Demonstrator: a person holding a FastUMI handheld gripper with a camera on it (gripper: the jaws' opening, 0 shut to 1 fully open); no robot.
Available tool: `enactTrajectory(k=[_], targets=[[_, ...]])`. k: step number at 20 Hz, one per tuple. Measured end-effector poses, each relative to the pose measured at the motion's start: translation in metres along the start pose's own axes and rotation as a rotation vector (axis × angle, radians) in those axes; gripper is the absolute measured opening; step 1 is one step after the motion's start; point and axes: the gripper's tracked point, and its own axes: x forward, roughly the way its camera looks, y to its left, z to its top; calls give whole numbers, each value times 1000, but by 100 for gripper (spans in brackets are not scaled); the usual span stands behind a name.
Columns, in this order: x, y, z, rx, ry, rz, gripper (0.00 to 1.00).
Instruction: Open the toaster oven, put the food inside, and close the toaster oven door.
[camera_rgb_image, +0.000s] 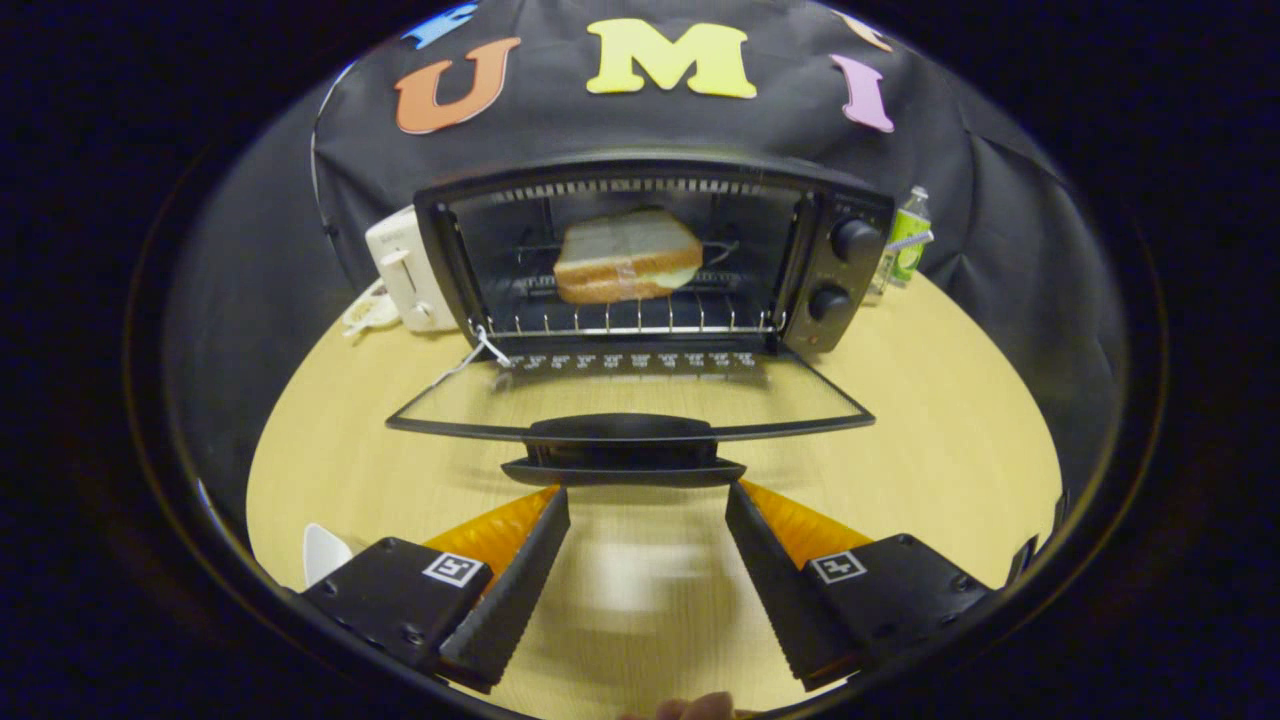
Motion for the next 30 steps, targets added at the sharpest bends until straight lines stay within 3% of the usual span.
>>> enactTrajectory(k=[7, 15, 24, 30], targets=[[-49, -2, 122, 17, -230, 13, 100], [-182, -12, 235, 17, -496, 36, 100], [-340, -28, 275, -2, -697, 34, 100], [-394, -27, 251, 17, -760, 56, 100]])
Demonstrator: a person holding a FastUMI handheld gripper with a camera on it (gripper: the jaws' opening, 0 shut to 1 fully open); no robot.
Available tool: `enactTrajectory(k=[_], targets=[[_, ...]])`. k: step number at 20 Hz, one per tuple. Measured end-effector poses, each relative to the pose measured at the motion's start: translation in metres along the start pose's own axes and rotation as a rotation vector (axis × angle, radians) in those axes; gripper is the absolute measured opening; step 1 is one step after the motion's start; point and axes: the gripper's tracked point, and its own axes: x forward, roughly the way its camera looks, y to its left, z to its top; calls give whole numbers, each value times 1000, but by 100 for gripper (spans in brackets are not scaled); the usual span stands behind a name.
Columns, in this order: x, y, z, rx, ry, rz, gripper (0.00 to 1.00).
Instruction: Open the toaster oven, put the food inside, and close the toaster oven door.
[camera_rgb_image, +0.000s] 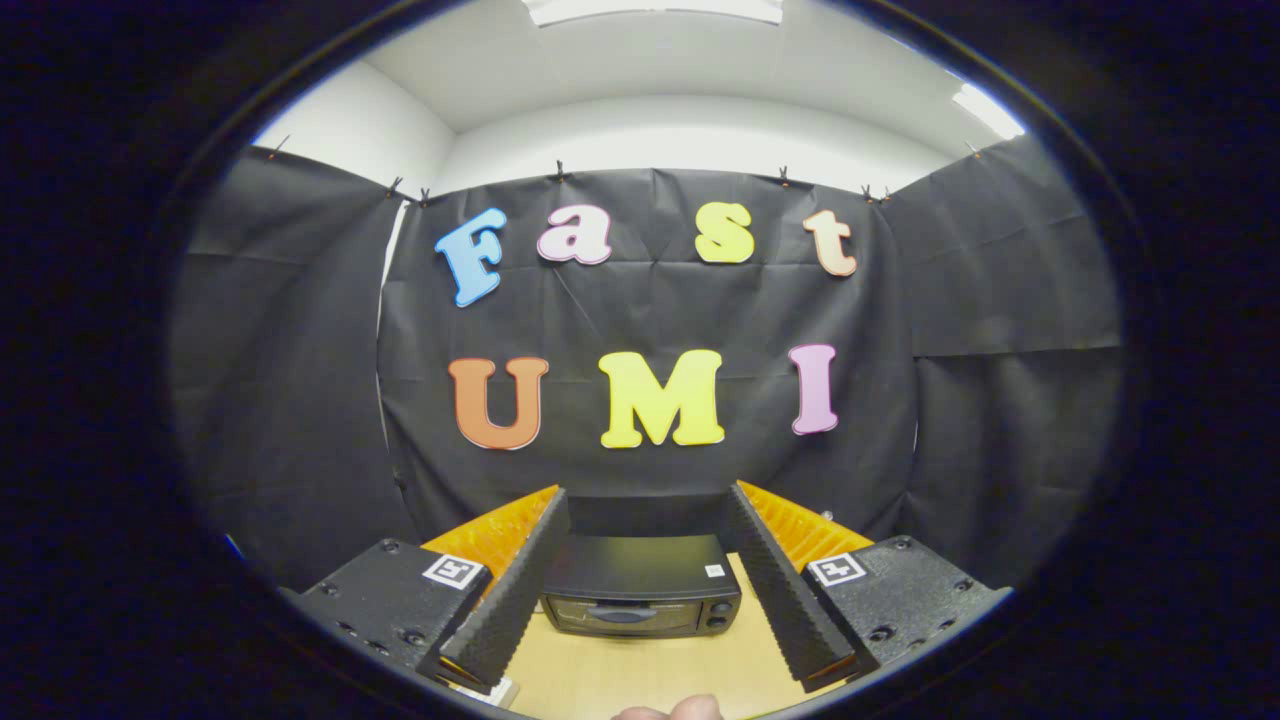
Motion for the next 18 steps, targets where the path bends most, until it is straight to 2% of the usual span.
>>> enactTrajectory(k=[7, 18], targets=[[-21, -3, -27, 60, 55, 14, 100], [-21, -8, -41, 47, 87, 13, 100]])
